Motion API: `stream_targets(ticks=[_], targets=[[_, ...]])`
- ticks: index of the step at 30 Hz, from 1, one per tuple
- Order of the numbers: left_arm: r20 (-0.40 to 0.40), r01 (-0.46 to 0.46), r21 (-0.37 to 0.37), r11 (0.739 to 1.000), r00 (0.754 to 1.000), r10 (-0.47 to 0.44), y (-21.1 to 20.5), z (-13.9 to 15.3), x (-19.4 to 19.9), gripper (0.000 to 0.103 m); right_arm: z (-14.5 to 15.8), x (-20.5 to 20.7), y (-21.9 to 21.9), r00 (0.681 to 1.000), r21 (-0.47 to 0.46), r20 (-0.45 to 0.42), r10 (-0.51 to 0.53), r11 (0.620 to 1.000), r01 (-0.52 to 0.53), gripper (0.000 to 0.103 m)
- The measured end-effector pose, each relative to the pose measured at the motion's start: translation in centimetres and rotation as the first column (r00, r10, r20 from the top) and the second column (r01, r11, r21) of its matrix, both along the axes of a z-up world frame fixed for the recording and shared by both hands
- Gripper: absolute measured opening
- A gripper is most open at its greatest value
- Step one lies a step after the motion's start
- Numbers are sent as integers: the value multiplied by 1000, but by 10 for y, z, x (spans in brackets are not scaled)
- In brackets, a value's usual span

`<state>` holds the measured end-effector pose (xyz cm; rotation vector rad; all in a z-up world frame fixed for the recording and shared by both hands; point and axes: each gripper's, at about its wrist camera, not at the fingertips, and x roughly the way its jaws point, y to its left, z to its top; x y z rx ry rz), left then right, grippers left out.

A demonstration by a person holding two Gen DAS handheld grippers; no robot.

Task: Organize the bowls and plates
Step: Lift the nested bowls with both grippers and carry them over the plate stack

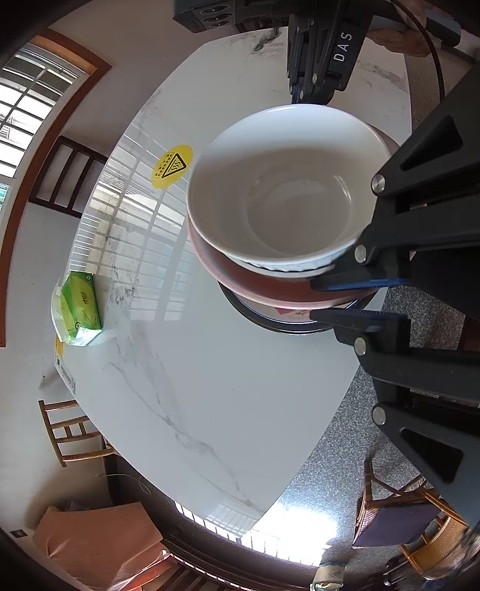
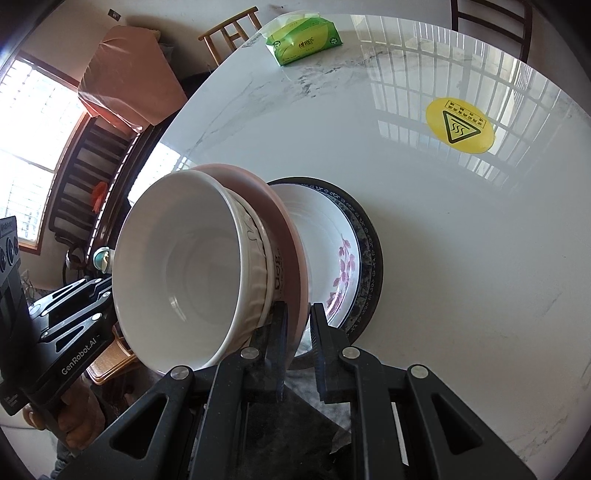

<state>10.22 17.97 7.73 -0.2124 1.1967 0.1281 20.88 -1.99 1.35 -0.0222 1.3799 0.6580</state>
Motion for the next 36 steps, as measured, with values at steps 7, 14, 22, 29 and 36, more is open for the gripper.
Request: stream_targets(ticks=[7,14,22,29,36], targets=[[-20,-1,-11,1000,1000,1,5,-14,5,7,-8,0,5,1000,-15,-17,-1,1000,1,15],[-28,4,-24,1000,1000,-4,7,-24,11,7,-18,3,11,999,-34,-32,-3,999,2,15],[-29,8,-31,999,1000,-9,9,-27,13,7,-19,3,16,999,-46,-38,-8,999,6,15],[-17,12,-26,1000,1000,-13,9,-27,10,7,-18,4,16,999,-44,-35,-9,999,7,15],[10,14,-12,1000,1000,-14,5,-26,5,7,-19,3,14,999,-32,-32,-16,999,15,15]])
